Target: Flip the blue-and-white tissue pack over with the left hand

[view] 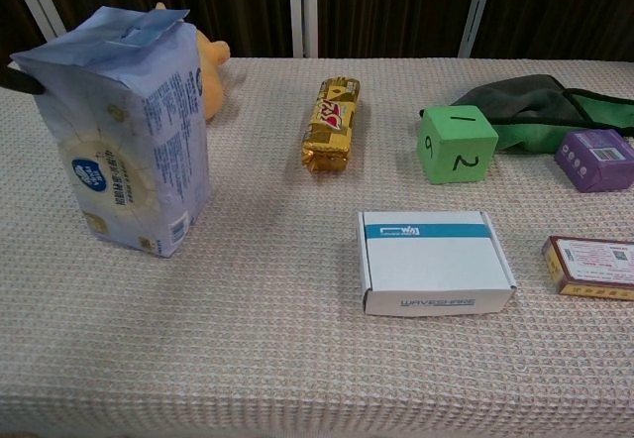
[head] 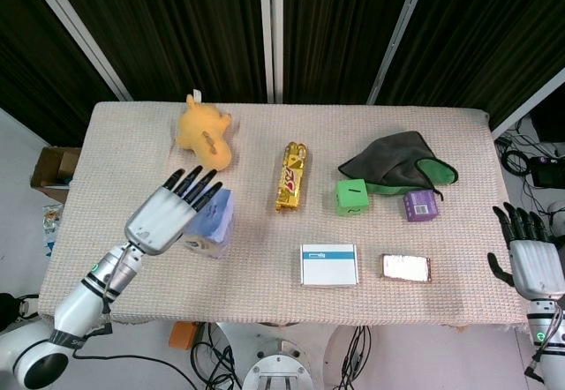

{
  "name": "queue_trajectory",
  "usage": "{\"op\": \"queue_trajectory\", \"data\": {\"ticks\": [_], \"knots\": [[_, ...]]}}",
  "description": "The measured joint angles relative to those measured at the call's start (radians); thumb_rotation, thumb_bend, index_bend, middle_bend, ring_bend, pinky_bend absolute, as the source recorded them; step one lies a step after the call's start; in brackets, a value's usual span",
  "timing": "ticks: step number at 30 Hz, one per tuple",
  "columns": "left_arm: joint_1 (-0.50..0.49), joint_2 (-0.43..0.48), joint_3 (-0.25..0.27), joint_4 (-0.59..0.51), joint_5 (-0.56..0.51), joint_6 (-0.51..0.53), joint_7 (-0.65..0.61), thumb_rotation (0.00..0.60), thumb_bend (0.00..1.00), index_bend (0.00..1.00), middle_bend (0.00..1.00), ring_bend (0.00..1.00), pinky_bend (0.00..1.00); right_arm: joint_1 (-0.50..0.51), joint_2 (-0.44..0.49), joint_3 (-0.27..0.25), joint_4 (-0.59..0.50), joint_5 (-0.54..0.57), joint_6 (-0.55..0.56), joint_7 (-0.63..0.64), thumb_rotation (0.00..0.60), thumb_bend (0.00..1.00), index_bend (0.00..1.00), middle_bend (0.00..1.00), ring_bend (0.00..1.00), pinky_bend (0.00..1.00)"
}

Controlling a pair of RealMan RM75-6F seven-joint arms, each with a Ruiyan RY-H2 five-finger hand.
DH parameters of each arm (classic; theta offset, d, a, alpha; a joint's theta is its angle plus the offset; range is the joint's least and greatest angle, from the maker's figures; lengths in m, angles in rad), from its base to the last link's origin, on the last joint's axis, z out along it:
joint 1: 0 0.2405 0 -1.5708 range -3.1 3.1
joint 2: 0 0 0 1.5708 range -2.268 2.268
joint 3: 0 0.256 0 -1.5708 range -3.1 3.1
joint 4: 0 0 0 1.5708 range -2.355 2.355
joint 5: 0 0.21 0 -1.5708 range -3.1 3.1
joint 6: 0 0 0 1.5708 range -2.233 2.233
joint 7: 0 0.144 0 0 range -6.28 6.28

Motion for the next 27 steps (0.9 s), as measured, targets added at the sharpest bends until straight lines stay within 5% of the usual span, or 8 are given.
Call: {"op": "queue_trajectory", "data": {"ticks": [7, 16, 21, 27], "knots": [[-0.129, -0.031, -0.026, -0.033, -0.253, -0.097, 0.107, 0.600, 0.00, 0.00, 0.00, 0.01, 0.19, 0.002, -0.006, 0.002, 0.023, 0.009, -0.012, 0.017, 0.600, 0.28, 0.00, 0.00, 0.00, 0.00], [-0.236, -0.068, -0.026, -0.012, -0.406, -0.164, 0.101, 0.600, 0.00, 0.00, 0.03, 0.01, 0.19, 0.005, -0.015, 0.001, 0.041, 0.014, -0.026, 0.027, 0.600, 0.29, 0.00, 0.00, 0.00, 0.00], [-0.271, -0.071, -0.013, 0.021, -0.420, -0.213, 0.048, 0.600, 0.01, 0.01, 0.25, 0.01, 0.17, 0.004, -0.014, 0.001, 0.040, 0.016, -0.027, 0.022, 0.600, 0.29, 0.00, 0.00, 0.00, 0.00], [-0.289, -0.068, 0.011, 0.033, -0.431, -0.195, 0.027, 0.600, 0.20, 0.15, 0.55, 0.16, 0.17, 0.004, -0.007, 0.002, 0.026, 0.026, -0.031, 0.004, 0.600, 0.29, 0.00, 0.00, 0.00, 0.00]]}}
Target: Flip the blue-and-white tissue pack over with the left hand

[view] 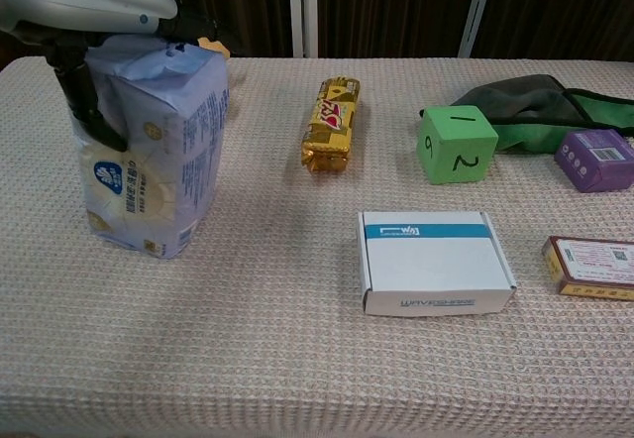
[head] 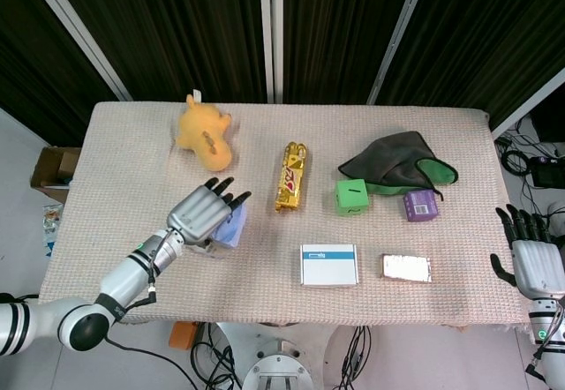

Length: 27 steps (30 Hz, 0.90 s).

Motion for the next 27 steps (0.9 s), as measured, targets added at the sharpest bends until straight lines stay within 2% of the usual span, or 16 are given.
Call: {"op": "queue_trajectory", "data": {"ticks": [2, 5, 8, 12, 15, 18, 23, 25, 27], "knots": [[0.005, -0.007, 0.002, 0.005, 0.023, 0.026, -0.012, 0.600, 0.26, 0.18, 0.61, 0.21, 0.17, 0.000, 0.001, 0.000, -0.005, 0.001, -0.002, -0.005, 0.600, 0.29, 0.00, 0.00, 0.00, 0.00], [0.023, -0.014, -0.003, 0.010, 0.070, 0.047, -0.068, 0.600, 0.28, 0.21, 0.66, 0.25, 0.17, 0.001, 0.003, 0.000, -0.013, 0.003, -0.003, -0.013, 0.600, 0.29, 0.00, 0.00, 0.00, 0.00], [0.052, -0.014, -0.019, 0.016, 0.118, 0.065, -0.184, 0.600, 0.28, 0.22, 0.68, 0.26, 0.17, 0.001, 0.008, 0.000, -0.022, 0.005, -0.004, -0.019, 0.600, 0.29, 0.00, 0.00, 0.00, 0.00], [0.107, -0.010, -0.045, 0.038, 0.174, 0.086, -0.432, 0.600, 0.28, 0.21, 0.70, 0.28, 0.18, 0.000, 0.012, -0.001, -0.027, 0.012, -0.011, -0.024, 0.600, 0.29, 0.00, 0.00, 0.00, 0.00], [0.157, -0.011, -0.058, 0.079, 0.222, 0.097, -0.680, 0.600, 0.28, 0.20, 0.70, 0.28, 0.18, 0.002, 0.010, -0.002, -0.025, 0.018, -0.020, -0.031, 0.600, 0.29, 0.00, 0.00, 0.00, 0.00], [0.213, -0.031, -0.063, 0.165, 0.280, 0.116, -0.945, 0.600, 0.28, 0.20, 0.70, 0.28, 0.18, 0.005, -0.001, -0.004, -0.021, 0.019, -0.024, -0.041, 0.600, 0.28, 0.00, 0.00, 0.00, 0.00], [0.301, -0.121, -0.063, 0.407, 0.369, 0.153, -1.358, 0.600, 0.28, 0.20, 0.68, 0.27, 0.18, 0.009, -0.017, -0.006, -0.018, 0.017, -0.026, -0.062, 0.600, 0.28, 0.00, 0.00, 0.00, 0.00], [0.334, -0.172, -0.058, 0.526, 0.417, 0.178, -1.492, 0.600, 0.28, 0.20, 0.68, 0.27, 0.18, 0.010, -0.019, -0.007, -0.022, 0.017, -0.027, -0.071, 0.600, 0.28, 0.00, 0.00, 0.00, 0.00], [0.360, -0.222, -0.050, 0.625, 0.461, 0.205, -1.570, 0.600, 0.27, 0.19, 0.68, 0.27, 0.18, 0.010, -0.019, -0.007, -0.026, 0.020, -0.027, -0.079, 0.600, 0.28, 0.00, 0.00, 0.00, 0.00]]}}
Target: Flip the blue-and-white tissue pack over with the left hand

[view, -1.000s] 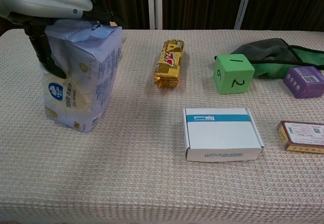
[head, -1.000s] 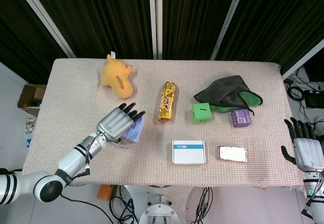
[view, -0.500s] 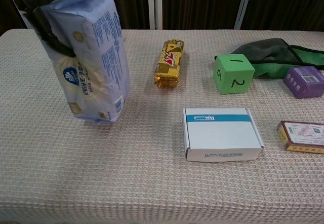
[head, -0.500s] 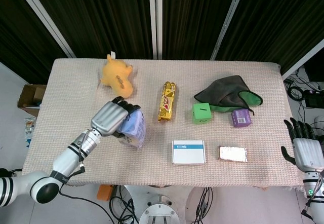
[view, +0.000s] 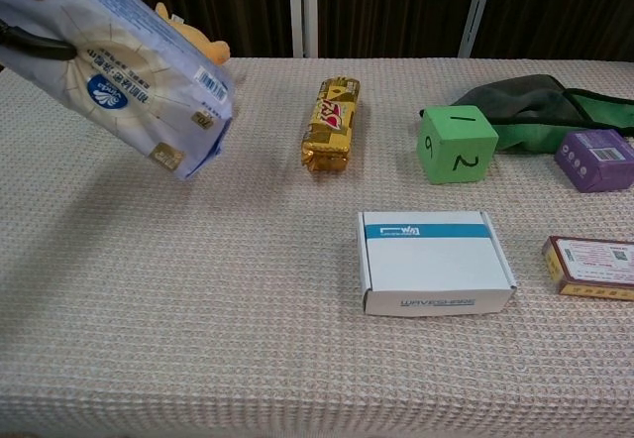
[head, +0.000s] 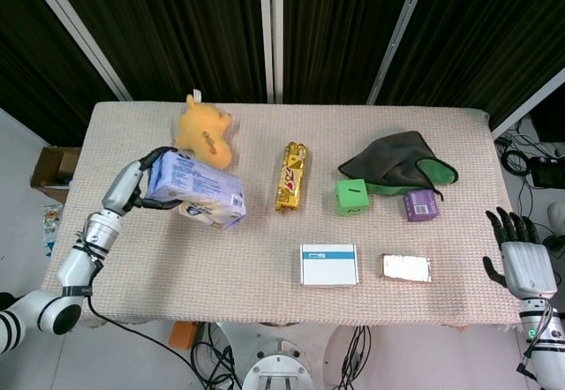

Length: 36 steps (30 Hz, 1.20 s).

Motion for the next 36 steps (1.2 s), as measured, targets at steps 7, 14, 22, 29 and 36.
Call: {"op": "queue_trajectory", "data": {"ticks": [7, 14, 22, 29, 36], "knots": [[0.070, -0.156, 0.048, 0.231, 0.105, 0.060, -0.119, 0.600, 0.26, 0.16, 0.66, 0.26, 0.18, 0.000, -0.003, 0.000, -0.009, 0.018, -0.009, -0.021, 0.600, 0.28, 0.00, 0.00, 0.00, 0.00], [0.080, -0.190, 0.118, 0.300, 0.184, 0.036, -0.158, 0.600, 0.14, 0.00, 0.09, 0.09, 0.18, -0.001, 0.000, 0.001, -0.013, 0.031, -0.014, -0.029, 0.600, 0.28, 0.00, 0.00, 0.00, 0.00], [0.087, -0.194, 0.127, 0.347, 0.208, 0.077, -0.120, 0.600, 0.07, 0.00, 0.00, 0.00, 0.17, -0.002, 0.002, 0.003, -0.014, 0.035, -0.013, -0.028, 0.600, 0.28, 0.00, 0.00, 0.00, 0.00], [0.100, -0.147, 0.130, 0.320, 0.227, 0.120, -0.050, 0.600, 0.03, 0.00, 0.00, 0.00, 0.15, 0.001, 0.002, 0.007, -0.020, 0.030, -0.004, -0.031, 0.600, 0.28, 0.00, 0.00, 0.00, 0.00], [0.130, -0.079, 0.127, 0.267, 0.212, 0.152, -0.001, 0.600, 0.00, 0.00, 0.00, 0.00, 0.15, -0.002, 0.011, 0.011, -0.028, 0.028, 0.006, -0.026, 0.600, 0.28, 0.00, 0.00, 0.00, 0.00]]}}
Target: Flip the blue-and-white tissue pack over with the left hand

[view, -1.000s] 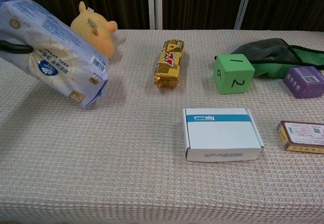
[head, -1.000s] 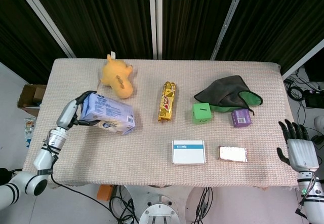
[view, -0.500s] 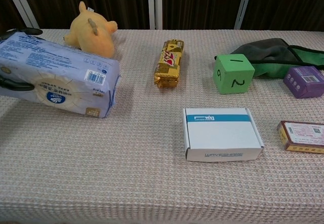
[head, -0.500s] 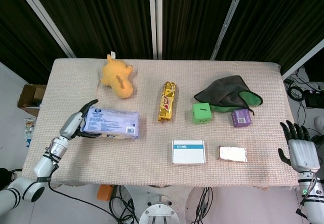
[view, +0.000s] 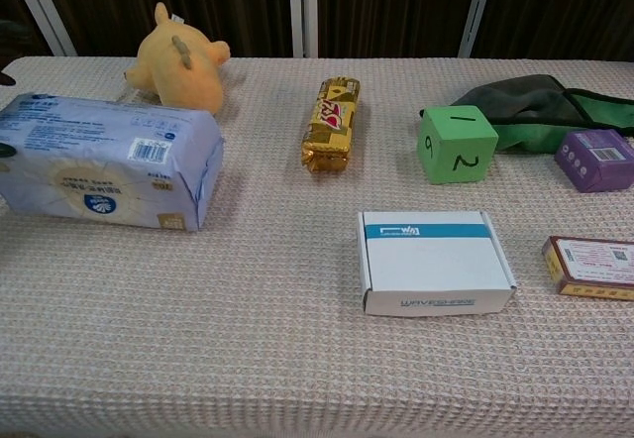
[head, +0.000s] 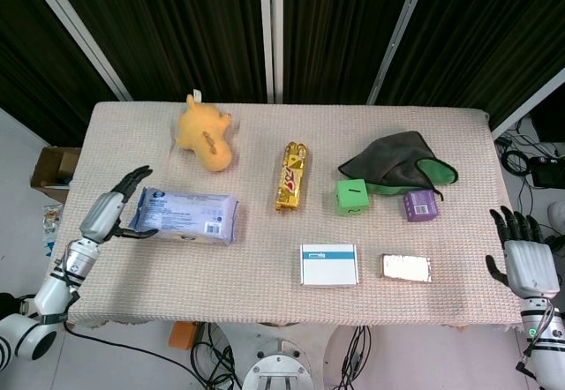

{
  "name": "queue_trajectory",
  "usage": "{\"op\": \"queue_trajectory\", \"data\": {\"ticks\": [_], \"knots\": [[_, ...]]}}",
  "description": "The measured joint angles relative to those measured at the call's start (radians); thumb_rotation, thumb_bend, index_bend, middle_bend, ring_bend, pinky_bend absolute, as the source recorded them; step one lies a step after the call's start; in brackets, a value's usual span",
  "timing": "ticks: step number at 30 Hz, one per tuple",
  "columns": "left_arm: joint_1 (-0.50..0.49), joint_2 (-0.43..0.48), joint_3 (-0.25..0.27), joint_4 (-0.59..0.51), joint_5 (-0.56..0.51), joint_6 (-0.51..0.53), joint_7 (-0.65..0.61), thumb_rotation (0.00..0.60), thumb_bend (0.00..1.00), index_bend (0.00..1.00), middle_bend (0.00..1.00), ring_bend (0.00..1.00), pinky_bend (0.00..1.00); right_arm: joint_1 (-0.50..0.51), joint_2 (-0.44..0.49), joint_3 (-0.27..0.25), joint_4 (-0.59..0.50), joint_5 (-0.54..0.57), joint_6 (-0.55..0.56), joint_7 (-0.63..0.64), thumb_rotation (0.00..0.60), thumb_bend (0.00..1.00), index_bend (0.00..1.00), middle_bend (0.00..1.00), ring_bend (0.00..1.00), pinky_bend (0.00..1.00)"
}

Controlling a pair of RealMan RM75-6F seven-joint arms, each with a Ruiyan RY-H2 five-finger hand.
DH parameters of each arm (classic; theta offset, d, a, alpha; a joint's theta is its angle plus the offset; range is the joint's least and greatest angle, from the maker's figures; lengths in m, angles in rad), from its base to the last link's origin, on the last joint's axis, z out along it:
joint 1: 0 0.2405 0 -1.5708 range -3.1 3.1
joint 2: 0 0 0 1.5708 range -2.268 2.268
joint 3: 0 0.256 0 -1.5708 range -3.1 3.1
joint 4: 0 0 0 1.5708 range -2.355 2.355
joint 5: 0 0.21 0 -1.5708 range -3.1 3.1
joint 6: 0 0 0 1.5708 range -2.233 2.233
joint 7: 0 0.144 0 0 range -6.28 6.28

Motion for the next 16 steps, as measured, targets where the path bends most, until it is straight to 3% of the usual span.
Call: {"op": "queue_trajectory", "data": {"ticks": [7, 16], "knots": [[0.056, 0.132, -0.013, -0.120, -0.026, 0.081, 0.143, 0.600, 0.03, 0.00, 0.00, 0.00, 0.15, -0.009, 0.012, 0.003, -0.010, -0.023, 0.039, 0.013, 0.600, 0.28, 0.00, 0.00, 0.00, 0.00], [0.216, 0.215, 0.003, -0.282, -0.053, 0.307, 0.693, 0.579, 0.04, 0.06, 0.01, 0.00, 0.15, -0.053, -0.022, -0.017, 0.072, -0.147, 0.189, 0.071, 0.600, 0.28, 0.00, 0.00, 0.00, 0.00]]}}
